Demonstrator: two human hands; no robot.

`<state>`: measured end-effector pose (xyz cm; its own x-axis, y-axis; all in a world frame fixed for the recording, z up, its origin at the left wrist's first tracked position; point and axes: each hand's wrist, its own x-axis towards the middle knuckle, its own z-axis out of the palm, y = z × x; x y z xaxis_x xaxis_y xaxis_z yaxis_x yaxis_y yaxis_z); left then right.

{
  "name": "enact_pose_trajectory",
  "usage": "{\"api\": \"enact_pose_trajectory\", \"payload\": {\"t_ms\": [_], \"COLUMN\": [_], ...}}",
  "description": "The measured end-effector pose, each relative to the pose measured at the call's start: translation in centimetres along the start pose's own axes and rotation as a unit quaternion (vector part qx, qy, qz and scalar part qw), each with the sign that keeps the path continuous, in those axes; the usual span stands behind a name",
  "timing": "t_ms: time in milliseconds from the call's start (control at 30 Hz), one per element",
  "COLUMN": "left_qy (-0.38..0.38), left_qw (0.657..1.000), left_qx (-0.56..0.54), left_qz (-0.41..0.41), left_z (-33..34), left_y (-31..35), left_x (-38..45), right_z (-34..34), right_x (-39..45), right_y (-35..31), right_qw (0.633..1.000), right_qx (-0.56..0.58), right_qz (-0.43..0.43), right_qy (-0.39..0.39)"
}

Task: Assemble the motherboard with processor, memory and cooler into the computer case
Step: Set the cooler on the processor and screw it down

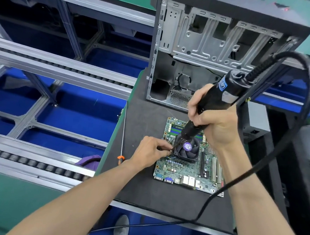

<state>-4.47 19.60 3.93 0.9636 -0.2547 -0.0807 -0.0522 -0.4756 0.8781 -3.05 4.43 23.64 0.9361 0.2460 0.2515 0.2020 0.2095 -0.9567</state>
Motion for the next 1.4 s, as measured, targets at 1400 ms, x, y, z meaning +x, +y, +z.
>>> {"api": "enact_pose_trajectory", "payload": {"t_ms": [1400], "left_qy": [-0.078], "left_qw": [0.992], "left_qx": [0.104], "left_qz": [0.005], "left_z": [-0.3], "left_y": [0.8], "left_x": [0.3], "right_z": [1.4], "right_x": [0.3], "right_y": [0.6], "right_qw": [0.996], "right_qx": [-0.073], "right_qz": [-0.039], "right_qy": [0.039]}}
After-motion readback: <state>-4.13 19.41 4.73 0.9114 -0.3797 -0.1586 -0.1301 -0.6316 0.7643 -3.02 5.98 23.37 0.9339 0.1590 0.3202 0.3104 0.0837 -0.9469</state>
